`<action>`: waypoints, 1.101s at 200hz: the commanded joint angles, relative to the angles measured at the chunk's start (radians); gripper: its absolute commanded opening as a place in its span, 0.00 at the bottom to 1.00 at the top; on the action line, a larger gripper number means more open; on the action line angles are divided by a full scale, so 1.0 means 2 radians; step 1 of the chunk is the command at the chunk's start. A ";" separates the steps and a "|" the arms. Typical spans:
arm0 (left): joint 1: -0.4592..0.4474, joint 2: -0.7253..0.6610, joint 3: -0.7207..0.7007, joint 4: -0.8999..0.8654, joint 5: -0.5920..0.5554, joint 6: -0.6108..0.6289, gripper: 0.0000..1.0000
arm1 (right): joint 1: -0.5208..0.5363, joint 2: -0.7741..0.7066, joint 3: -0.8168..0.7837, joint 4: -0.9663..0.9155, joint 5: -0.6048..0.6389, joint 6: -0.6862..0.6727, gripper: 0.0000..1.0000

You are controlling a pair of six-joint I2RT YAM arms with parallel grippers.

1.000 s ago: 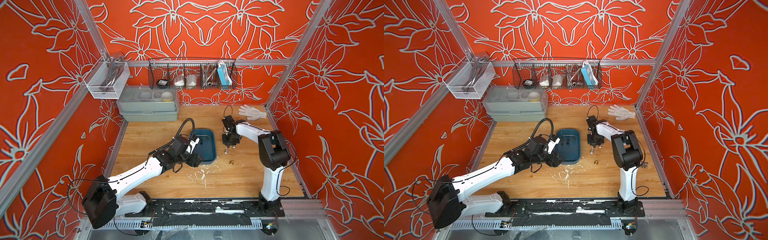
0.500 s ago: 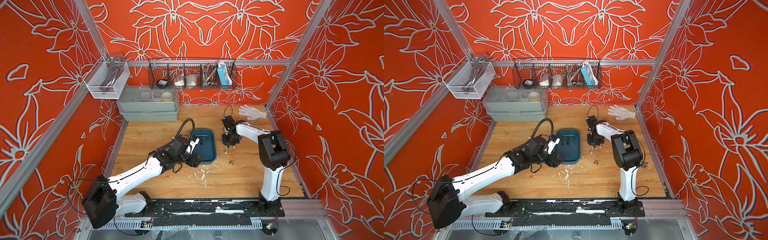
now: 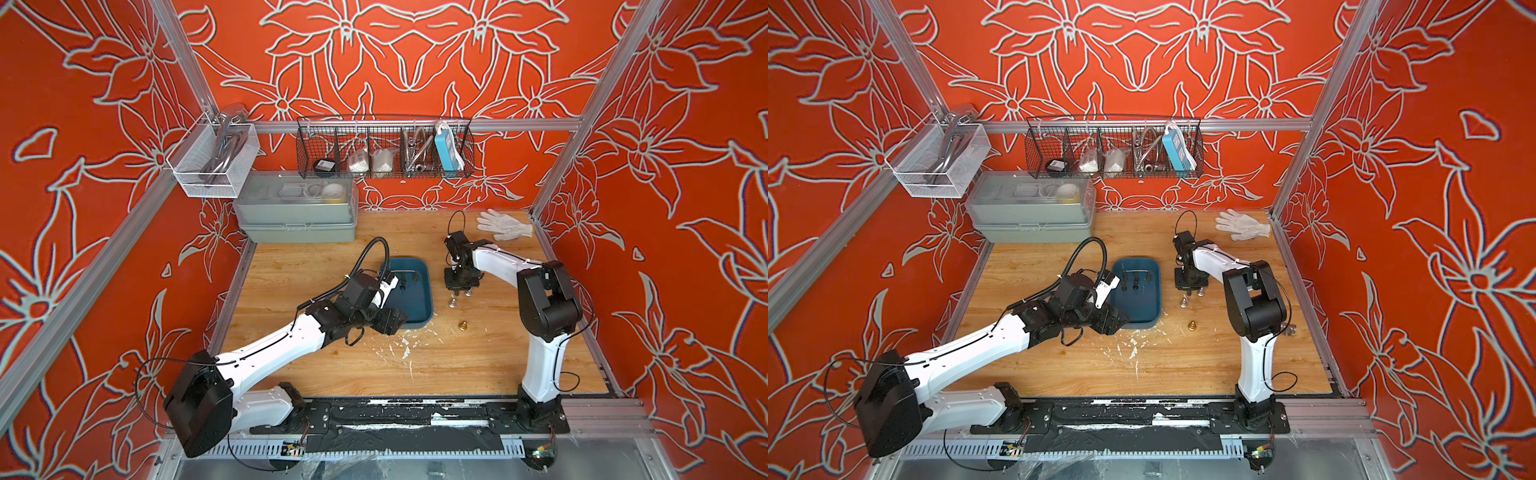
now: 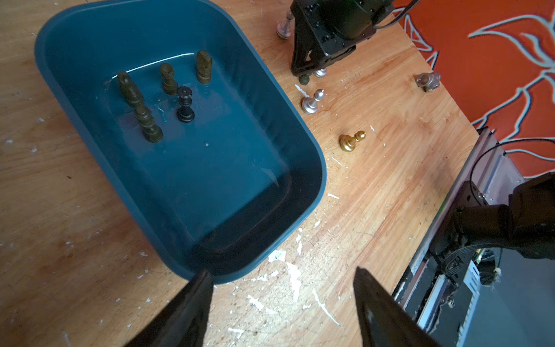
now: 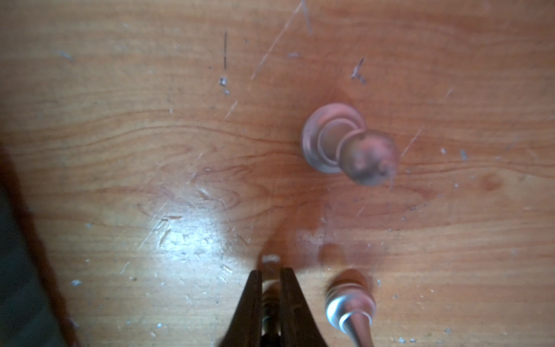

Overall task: Put the chess pieces into the storage box
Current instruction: Pick up the chess piece at the center of the board, then place the chess piece in the storage box.

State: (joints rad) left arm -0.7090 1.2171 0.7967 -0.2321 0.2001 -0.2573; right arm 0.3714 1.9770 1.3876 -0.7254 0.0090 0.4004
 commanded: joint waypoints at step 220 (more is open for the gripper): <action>0.033 0.004 0.025 -0.056 -0.097 -0.076 0.74 | 0.106 -0.078 0.105 -0.086 -0.004 0.021 0.13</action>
State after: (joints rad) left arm -0.6743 1.2308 0.8341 -0.3119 0.0315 -0.3691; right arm 0.5236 1.8381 1.5646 -0.8608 0.0082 0.4110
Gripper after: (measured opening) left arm 0.737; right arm 0.131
